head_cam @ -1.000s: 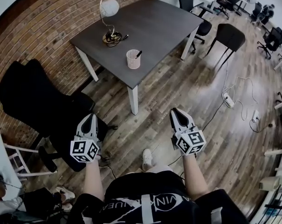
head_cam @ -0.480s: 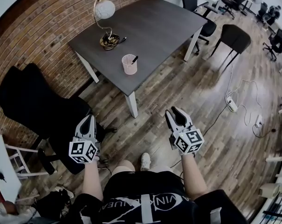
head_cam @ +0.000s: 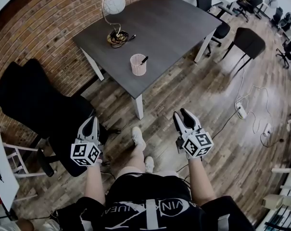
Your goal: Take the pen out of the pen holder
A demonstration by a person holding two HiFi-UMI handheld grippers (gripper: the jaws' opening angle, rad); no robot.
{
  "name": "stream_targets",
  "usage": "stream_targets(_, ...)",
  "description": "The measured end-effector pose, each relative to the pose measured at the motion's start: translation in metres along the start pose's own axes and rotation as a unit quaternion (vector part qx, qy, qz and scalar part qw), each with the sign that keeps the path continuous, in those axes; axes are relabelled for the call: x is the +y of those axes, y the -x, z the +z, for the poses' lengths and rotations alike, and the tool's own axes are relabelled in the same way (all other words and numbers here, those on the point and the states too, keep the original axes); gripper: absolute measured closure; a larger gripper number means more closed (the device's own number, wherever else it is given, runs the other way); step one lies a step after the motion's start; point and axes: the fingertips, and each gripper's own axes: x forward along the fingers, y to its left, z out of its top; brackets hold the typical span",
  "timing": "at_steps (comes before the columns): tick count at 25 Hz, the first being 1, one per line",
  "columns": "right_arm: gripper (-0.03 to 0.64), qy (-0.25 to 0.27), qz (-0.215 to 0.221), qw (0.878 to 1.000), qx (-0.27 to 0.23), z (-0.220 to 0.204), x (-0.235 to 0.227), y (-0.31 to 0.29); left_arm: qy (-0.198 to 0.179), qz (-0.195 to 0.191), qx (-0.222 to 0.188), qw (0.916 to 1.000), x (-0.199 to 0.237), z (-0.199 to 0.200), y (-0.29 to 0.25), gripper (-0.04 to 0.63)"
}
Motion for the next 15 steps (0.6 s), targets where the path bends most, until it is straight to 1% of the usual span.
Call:
stream_targets(4, 0.485, -0.012, -0.006, 1.000, 0.000, 0.002, -0.012, -0.016, 0.006, -0.008, 0.003, 0.9999, 0.004, -0.006, -0.024, 0.581)
stream_targets(7, 0.485, -0.007, -0.003, 1.000, 0.005, 0.005, -0.020, -0.033, 0.013, -0.007, 0.001, 0.9999, 0.012, -0.005, -0.046, 0.581)
stream_targets(11, 0.483, -0.013, 0.005, 1.000, 0.010, 0.012, -0.031, -0.072, 0.019, 0.004, -0.014, 0.9997, 0.028, 0.005, -0.072, 0.581)
stream_targets(15, 0.484, -0.010, 0.021, 0.999, 0.023, 0.015, -0.034, -0.110, 0.027, 0.018, -0.014, 0.9994, 0.049, 0.006, -0.091, 0.581)
